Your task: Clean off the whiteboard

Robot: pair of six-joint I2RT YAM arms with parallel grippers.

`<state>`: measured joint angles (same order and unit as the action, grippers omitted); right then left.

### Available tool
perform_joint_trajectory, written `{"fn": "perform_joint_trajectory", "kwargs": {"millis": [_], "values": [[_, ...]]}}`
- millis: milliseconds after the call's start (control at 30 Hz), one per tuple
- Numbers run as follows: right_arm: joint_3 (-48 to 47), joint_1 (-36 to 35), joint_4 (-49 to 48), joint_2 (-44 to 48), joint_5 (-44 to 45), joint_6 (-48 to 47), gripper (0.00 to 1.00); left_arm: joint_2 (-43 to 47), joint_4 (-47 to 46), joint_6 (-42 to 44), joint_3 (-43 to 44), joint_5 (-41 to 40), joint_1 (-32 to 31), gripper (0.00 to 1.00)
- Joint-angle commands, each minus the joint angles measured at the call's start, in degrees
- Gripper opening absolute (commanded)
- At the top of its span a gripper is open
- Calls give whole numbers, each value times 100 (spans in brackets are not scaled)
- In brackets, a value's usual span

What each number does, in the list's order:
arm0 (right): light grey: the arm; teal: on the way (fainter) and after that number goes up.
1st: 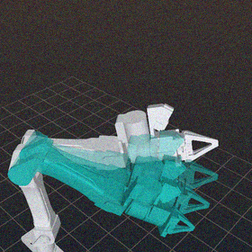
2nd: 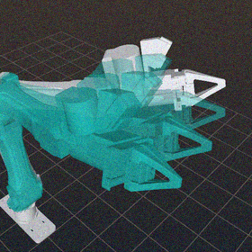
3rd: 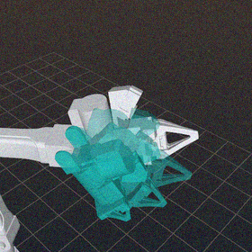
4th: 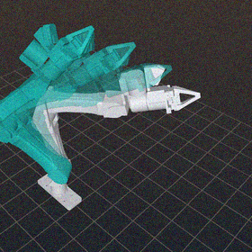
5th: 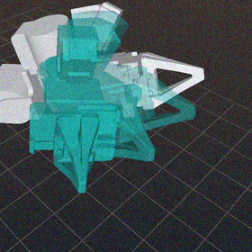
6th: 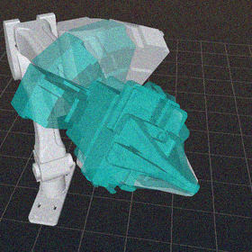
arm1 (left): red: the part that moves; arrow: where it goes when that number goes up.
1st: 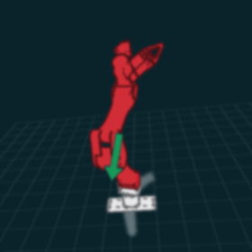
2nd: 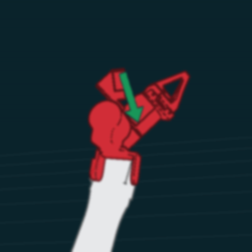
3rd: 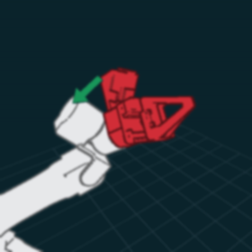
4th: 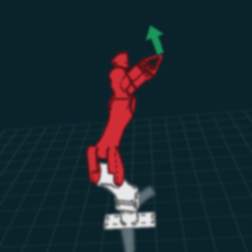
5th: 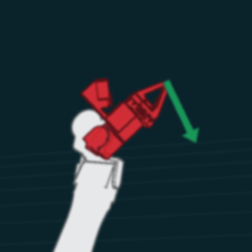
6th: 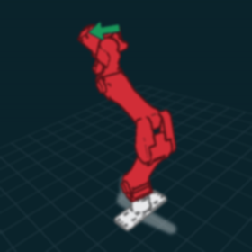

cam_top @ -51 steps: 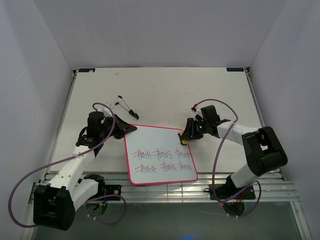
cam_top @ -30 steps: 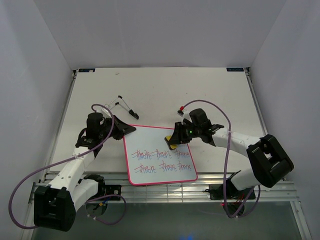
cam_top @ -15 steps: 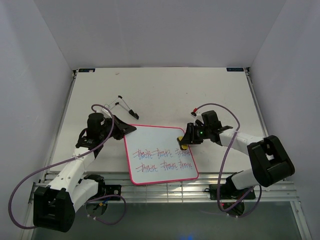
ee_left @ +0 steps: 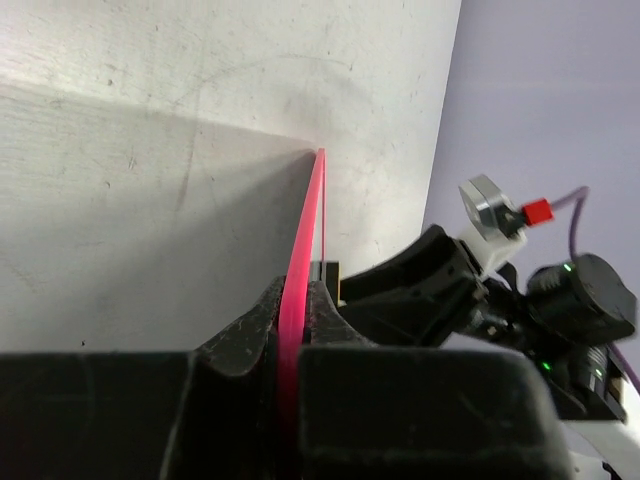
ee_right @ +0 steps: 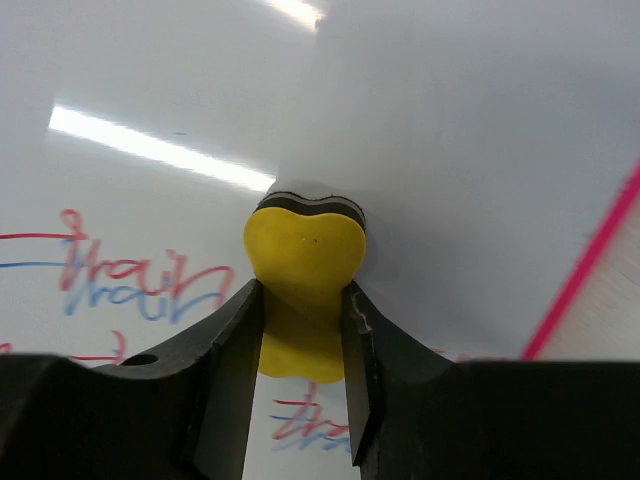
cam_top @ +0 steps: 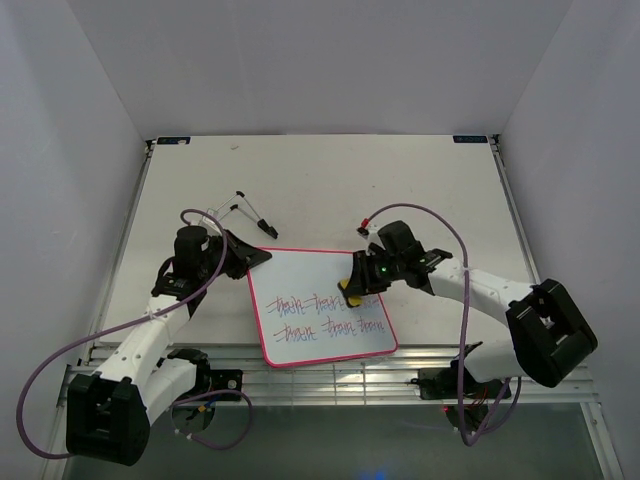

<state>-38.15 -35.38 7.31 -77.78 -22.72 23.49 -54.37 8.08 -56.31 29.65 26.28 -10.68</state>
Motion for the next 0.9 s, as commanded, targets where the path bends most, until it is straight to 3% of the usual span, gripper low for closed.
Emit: {"fn": "perform_joint_trajectory", "kwargs": {"millis": [0,200,400,567,767,867], "values": [[-631,-926,377,-324,-93,463,24,-162,-69,270,-144,-1810,31,0],[-1896,-2217,262,-1080,75,824,24,-451,-385,51,-144,-1969,22,0],[-2820,-2641,815,-1582,259,658,24,-838,-746,76,-30,-1829,22,0],[-2032,-2335,895,-1198,444,578,24,-1014,-755,314,76,-1530,22,0],[-4,-973,903,-423,497,315,24,-883,-720,411,-38,-1582,22,0],[552,-313,930,-159,531,79,25,-830,-711,411,-99,-1618,22,0]]}}
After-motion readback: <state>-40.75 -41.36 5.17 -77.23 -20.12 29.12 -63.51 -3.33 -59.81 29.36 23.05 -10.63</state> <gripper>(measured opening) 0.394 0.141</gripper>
